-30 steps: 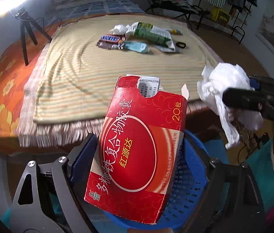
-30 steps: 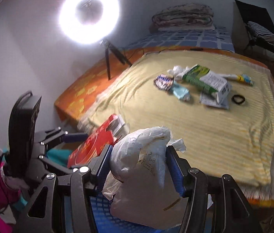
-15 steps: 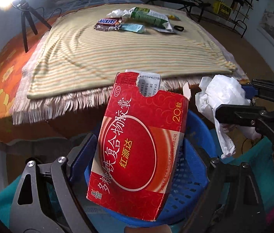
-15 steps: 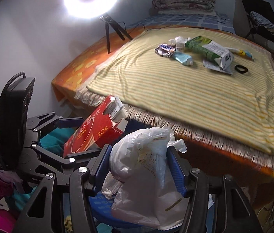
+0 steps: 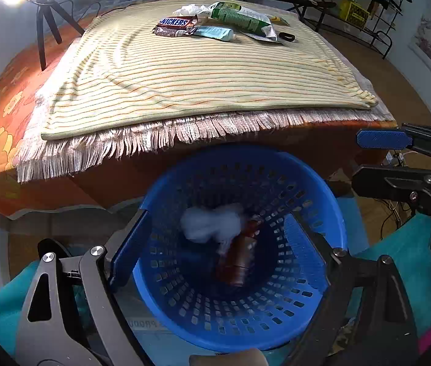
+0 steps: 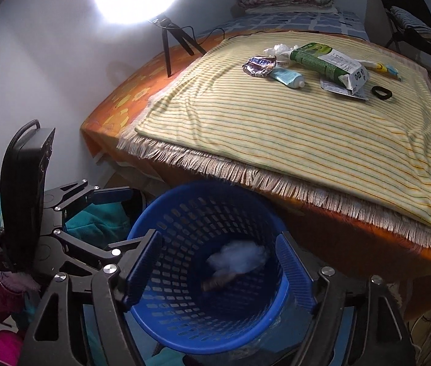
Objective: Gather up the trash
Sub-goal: 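Open both grippers over the blue basket to drop the box and bag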
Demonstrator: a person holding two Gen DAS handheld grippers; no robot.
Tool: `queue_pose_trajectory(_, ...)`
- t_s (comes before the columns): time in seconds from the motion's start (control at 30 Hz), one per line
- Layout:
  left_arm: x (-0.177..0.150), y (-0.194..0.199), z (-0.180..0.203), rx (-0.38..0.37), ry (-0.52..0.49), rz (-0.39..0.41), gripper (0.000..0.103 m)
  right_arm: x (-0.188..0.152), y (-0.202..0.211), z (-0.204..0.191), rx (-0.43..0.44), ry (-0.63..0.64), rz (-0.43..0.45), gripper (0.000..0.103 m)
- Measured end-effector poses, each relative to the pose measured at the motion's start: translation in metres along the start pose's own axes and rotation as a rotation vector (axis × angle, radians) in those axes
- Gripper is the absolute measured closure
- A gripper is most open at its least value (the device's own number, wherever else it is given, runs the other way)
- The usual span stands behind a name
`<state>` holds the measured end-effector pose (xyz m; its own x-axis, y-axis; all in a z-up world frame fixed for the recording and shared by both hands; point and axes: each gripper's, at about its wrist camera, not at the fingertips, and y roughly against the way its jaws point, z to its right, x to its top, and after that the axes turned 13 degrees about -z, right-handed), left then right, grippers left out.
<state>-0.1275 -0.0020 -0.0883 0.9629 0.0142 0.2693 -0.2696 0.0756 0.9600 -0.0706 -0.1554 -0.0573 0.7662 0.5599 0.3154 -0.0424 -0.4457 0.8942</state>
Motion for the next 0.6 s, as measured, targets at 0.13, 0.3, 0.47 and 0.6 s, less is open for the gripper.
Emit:
queue_pose_trajectory(0.13, 0.0, -0.002, -0.001, 0.0, 0.002, -0.005, 0.012, 0.001, 0.0, 0.002, -0.003, -0.01, -0.001, 0.021)
queue_pose_trajectory(0.3, 0.001, -0.002, -0.002, 0.001, 0.009, -0.008, 0.012, 0.002, 0.0, 0.004, -0.016, -0.022, -0.004, 0.02)
queue_pose_trajectory(0.47, 0.003, -0.002, -0.004, -0.006, 0.016, -0.009, 0.012, 0.004, 0.0, 0.007, -0.032, -0.042, -0.005, 0.014)
queue_pose_trajectory(0.6, 0.005, -0.002, -0.007, -0.014, 0.029, -0.016, 0.012, 0.007, 0.0, 0.01, -0.053, -0.064, -0.013, 0.01)
